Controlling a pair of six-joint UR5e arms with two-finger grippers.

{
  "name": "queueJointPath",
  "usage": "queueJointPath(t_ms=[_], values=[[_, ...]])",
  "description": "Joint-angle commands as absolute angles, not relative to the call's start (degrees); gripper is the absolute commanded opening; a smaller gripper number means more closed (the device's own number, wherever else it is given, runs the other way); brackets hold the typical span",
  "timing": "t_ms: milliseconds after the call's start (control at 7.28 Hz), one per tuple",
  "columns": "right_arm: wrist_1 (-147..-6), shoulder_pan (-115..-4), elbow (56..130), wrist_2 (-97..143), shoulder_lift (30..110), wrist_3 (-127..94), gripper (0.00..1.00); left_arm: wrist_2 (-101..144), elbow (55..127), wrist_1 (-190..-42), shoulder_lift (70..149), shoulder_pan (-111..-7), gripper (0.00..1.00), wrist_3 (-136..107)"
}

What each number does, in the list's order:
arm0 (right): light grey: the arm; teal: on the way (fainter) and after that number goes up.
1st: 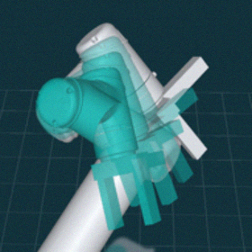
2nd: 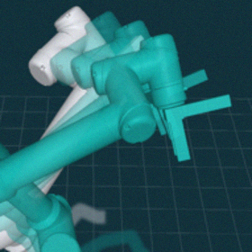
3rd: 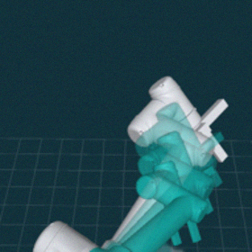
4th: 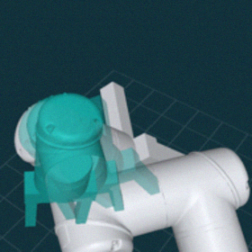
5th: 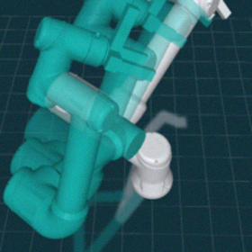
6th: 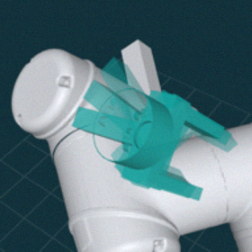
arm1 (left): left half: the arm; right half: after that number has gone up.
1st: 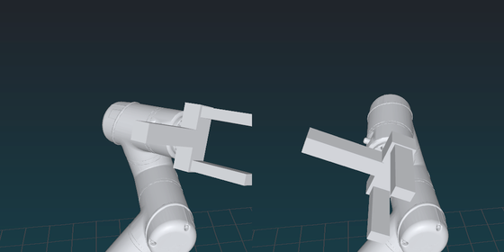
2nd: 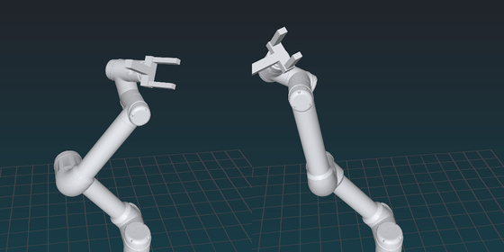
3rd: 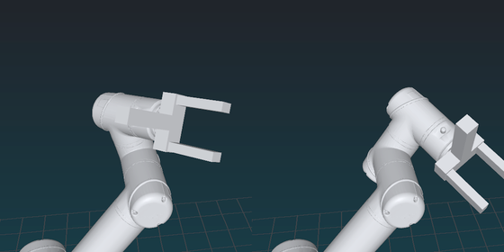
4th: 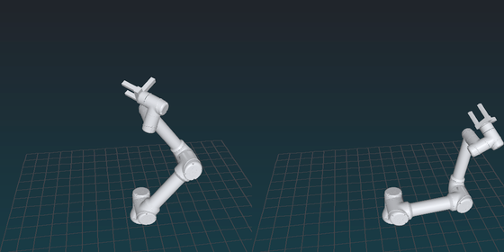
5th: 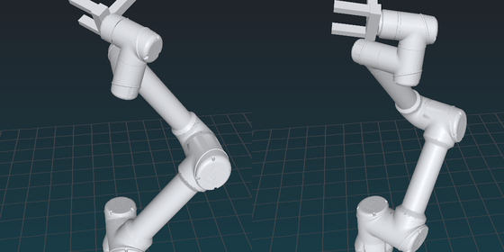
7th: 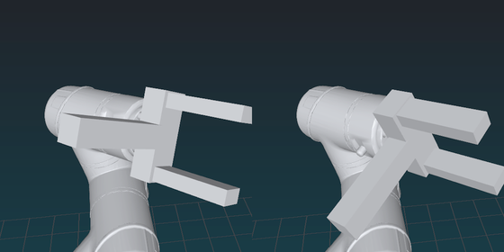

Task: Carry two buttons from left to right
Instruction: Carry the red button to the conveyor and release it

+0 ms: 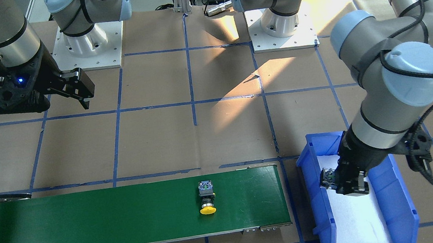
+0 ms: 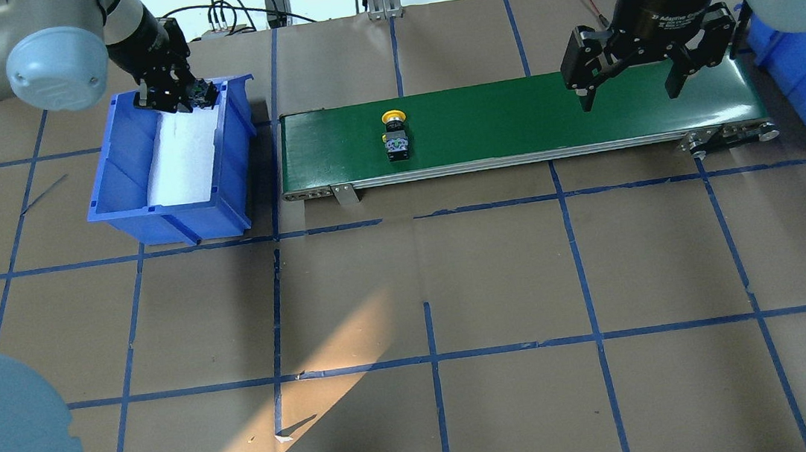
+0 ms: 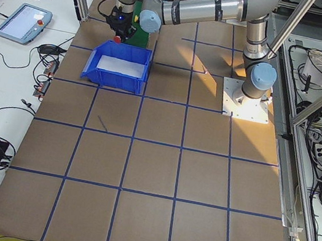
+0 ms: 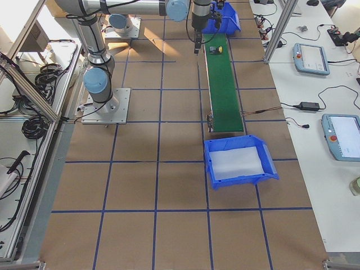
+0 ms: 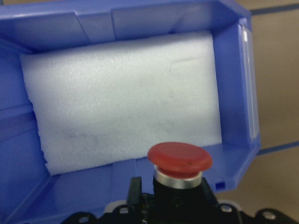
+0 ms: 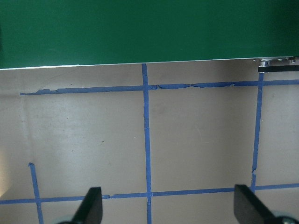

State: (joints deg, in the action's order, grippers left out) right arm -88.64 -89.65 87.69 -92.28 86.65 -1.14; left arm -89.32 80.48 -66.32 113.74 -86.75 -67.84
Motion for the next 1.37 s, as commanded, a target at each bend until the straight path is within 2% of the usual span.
queueJointPath(t_ms=[0, 412, 687, 1236], values=[[-88.68, -89.65, 87.71, -92.29, 86.66, -1.14, 1.0, -89.47, 81.03, -66.53, 113.99, -93.57, 0.1, -53.68], [-88.68, -89.65, 87.63, -92.29, 86.57, -1.14, 1.0, -89.91, 81.3, -66.8, 120.13, -101.67, 0.1, -27.95], [-88.68, -89.65, 87.71, -92.29, 86.57, -1.14, 1.0, -89.91, 83.05, -67.85, 119.8, -101.34, 0.1, -15.43], [-88.68, -89.65, 87.63, -92.29, 86.66, -1.14, 1.0, -89.91, 83.14, -68.12, 120.15, -97.82, 0.11, -10.82]])
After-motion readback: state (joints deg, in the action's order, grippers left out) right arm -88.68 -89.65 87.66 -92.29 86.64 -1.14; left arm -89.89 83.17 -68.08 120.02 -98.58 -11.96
